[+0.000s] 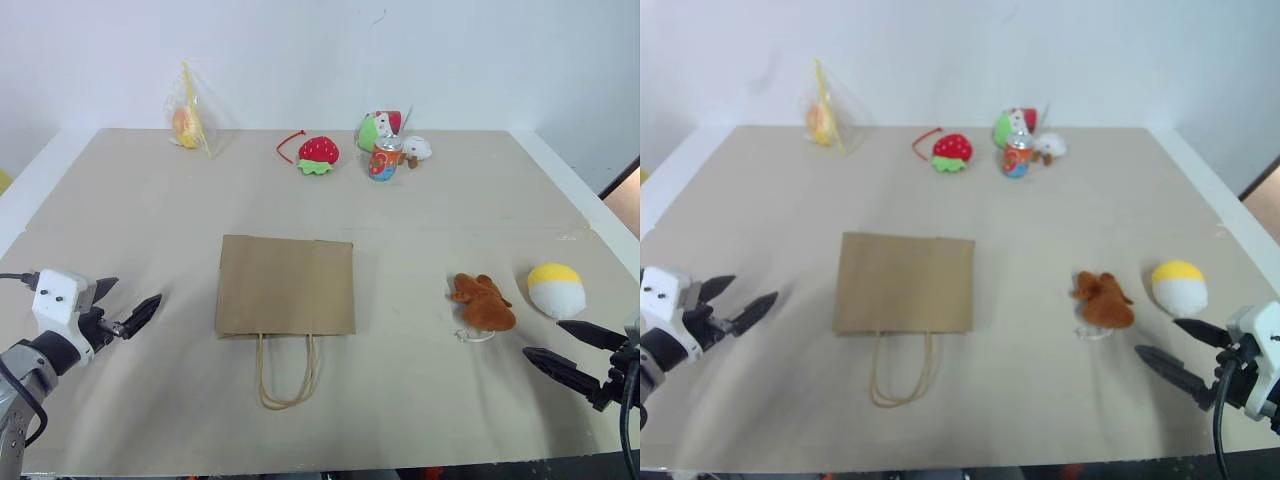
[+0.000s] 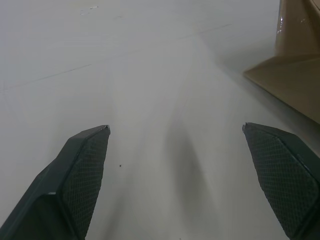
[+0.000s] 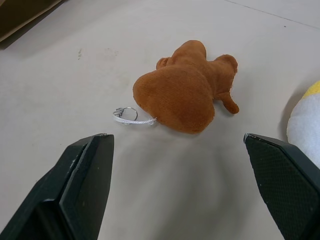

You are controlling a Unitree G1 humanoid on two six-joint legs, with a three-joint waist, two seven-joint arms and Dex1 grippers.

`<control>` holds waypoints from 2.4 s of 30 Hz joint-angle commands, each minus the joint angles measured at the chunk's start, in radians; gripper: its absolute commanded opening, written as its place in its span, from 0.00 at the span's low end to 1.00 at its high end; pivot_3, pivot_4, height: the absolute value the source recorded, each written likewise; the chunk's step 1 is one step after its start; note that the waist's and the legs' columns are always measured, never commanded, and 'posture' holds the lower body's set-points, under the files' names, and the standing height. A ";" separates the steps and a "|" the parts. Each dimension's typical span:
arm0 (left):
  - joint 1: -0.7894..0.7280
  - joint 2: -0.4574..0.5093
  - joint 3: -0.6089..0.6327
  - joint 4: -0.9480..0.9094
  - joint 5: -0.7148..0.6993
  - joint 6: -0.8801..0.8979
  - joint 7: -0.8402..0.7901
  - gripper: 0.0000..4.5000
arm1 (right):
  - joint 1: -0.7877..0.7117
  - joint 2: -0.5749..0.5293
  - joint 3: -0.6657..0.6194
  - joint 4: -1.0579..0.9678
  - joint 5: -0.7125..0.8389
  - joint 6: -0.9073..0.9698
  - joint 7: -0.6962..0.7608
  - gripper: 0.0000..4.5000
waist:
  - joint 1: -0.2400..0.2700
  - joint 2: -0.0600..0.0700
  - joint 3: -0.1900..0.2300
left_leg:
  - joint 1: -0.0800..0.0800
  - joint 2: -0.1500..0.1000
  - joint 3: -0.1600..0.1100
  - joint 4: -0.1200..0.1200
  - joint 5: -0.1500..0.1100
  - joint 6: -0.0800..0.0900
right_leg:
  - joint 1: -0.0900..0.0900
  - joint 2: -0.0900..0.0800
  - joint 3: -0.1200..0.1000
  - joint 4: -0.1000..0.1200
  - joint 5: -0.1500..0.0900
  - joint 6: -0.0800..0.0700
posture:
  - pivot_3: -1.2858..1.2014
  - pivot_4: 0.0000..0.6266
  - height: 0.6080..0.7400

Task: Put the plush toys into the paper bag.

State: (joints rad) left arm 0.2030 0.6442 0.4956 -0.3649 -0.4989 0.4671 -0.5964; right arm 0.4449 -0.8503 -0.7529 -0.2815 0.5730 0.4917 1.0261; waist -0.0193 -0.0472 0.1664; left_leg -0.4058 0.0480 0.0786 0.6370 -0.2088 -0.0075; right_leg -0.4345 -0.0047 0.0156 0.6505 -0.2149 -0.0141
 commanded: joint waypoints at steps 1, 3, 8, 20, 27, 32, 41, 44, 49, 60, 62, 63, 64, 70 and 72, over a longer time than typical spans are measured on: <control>-0.019 0.027 0.017 0.006 0.021 -0.031 -0.011 0.98 | 0.001 -0.003 -0.027 -0.012 0.005 -0.012 0.008 1.00 | 0.000 0.000 0.000 | 0.000 0.000 0.000 0.000 0.000 0.000 | 0.000 0.000 0.000 0.000 0.000 0.000 | 0.52 0.24 1.00; -0.037 0.038 -0.002 0.029 0.030 -0.059 -0.039 0.98 | 0.000 0.003 -0.015 -0.007 0.000 -0.027 0.012 1.00 | 0.000 0.000 0.000 | 0.000 0.000 -0.001 0.000 0.000 0.000 | 0.000 0.000 0.000 0.000 0.000 0.000 | 0.52 0.24 1.00; -0.056 0.038 -0.022 0.044 0.040 -0.082 -0.056 0.98 | -0.014 0.007 0.005 -0.003 -0.002 -0.039 0.009 1.00 | 0.000 0.000 0.000 | 0.000 0.000 -0.001 0.000 0.000 0.000 | 0.000 0.000 -0.001 0.000 0.000 0.000 | 0.52 0.24 1.00; -0.136 0.105 -0.139 0.012 0.134 -0.221 -0.163 0.98 | -0.471 -0.011 0.339 -0.049 0.116 -0.001 0.059 1.00 | -0.005 -0.001 0.000 | 0.001 0.000 0.001 0.000 0.000 0.000 | 0.000 0.001 0.001 0.000 0.000 0.000 | 0.52 0.24 1.00; -0.212 0.143 -0.282 -0.092 0.152 -0.325 -0.290 0.98 | -0.880 0.182 0.788 -0.041 0.073 0.030 0.173 1.00 | -0.006 -0.001 0.001 | 0.001 0.002 0.000 0.001 0.002 0.002 | 0.000 0.005 0.002 0.000 0.002 -0.001 | 0.52 0.24 1.00; -0.131 0.149 -0.367 -0.176 0.180 -0.398 -0.360 0.98 | -1.009 0.274 0.915 0.007 0.027 0.033 0.167 1.00 | -0.001 0.000 0.001 | -0.004 0.004 -0.001 -0.001 -0.002 -0.001 | -0.004 0.009 0.002 0.001 0.003 0.002 | 0.52 0.24 1.00; -0.050 0.192 -0.410 -0.112 0.250 -0.605 -0.478 0.98 | -1.027 0.294 0.923 -0.023 0.026 0.063 0.115 1.00 | -0.002 0.000 0.001 | -0.002 0.004 0.001 0.001 -0.006 -0.001 | -0.004 0.006 0.002 0.003 0.000 0.002 | 0.52 0.24 1.00; -0.047 0.214 -0.407 -0.081 0.251 -0.668 -0.521 0.98 | -1.026 0.288 0.912 -0.028 0.023 0.064 0.094 1.00 | -0.002 0.000 0.001 | -0.001 0.005 0.001 0.002 -0.006 -0.001 | -0.003 0.006 0.001 0.004 0.001 0.001 | 0.52 0.24 1.00; -0.073 0.215 -0.451 -0.035 0.315 -0.776 -0.536 0.98 | -1.013 0.267 0.888 -0.043 0.037 0.080 0.077 1.00 | -0.002 0.000 0.001 | -0.001 0.006 0.001 0.002 -0.004 -0.002 | -0.004 0.007 0.001 0.006 0.001 0.000 | 0.52 0.24 1.00; -0.144 0.170 -0.547 0.003 0.353 -0.825 -0.502 0.98 | -1.001 0.260 0.876 -0.076 0.052 0.112 0.045 1.00 | -0.003 0.000 0.001 | -0.001 0.007 0.001 0.002 -0.004 -0.002 | -0.005 0.008 0.002 0.009 0.001 0.000 | 0.52 0.24 1.00; -0.148 0.164 -0.567 -0.006 0.348 -0.829 -0.508 0.98 | -1.000 0.261 0.875 -0.076 0.051 0.113 0.043 1.00 | -0.003 0.000 0.001 | 0.000 0.007 0.001 0.002 -0.004 -0.002 | -0.005 0.008 0.002 0.009 0.000 0.000 | 0.52 0.24 1.00; -0.151 0.160 -0.578 -0.014 0.348 -0.832 -0.509 0.98 | -0.999 0.261 0.875 -0.077 0.050 0.112 0.042 1.00 | -0.003 0.000 0.001 | 0.000 0.007 0.001 0.002 -0.004 -0.002 | -0.005 0.008 0.001 0.009 0.000 -0.001 | 0.52 0.24 1.00; -0.154 0.156 -0.589 -0.022 0.346 -0.828 -0.511 0.98 | -0.998 0.261 0.876 -0.078 0.049 0.112 0.041 1.00 | -0.003 0.000 0.001 | 0.000 0.007 0.001 0.002 -0.004 -0.002 | -0.005 0.008 0.001 0.009 0.000 -0.001 | 0.52 0.24 1.00; -0.195 0.129 -0.647 -0.003 0.368 -0.828 -0.500 0.98 | -0.989 0.253 0.879 -0.083 0.042 0.106 0.037 1.00 | -0.003 0.000 0.001 | 0.000 0.007 0.001 0.002 -0.004 -0.002 | -0.005 0.009 0.002 0.010 0.000 -0.001 | 0.52 0.24 1.00; -0.210 0.119 -0.661 -0.005 0.363 -0.828 -0.500 0.89 | -0.985 0.251 0.878 -0.086 0.042 0.106 0.035 1.00 | -0.003 0.000 0.001 | 0.000 0.007 0.001 0.002 -0.004 -0.002 | -0.005 0.009 0.002 0.010 0.000 -0.001 | 0.52 0.24 1.00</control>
State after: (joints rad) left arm 0.0139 0.7715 -0.1523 -0.3538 -0.1287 -0.3498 -1.1047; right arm -0.5438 -0.5906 0.1544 -0.3266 0.6057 0.6075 1.0648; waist -0.0218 -0.0474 0.1671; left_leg -0.4061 0.0547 0.0793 0.6394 -0.2129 -0.0095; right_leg -0.4391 0.0041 0.0175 0.6605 -0.2147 -0.0149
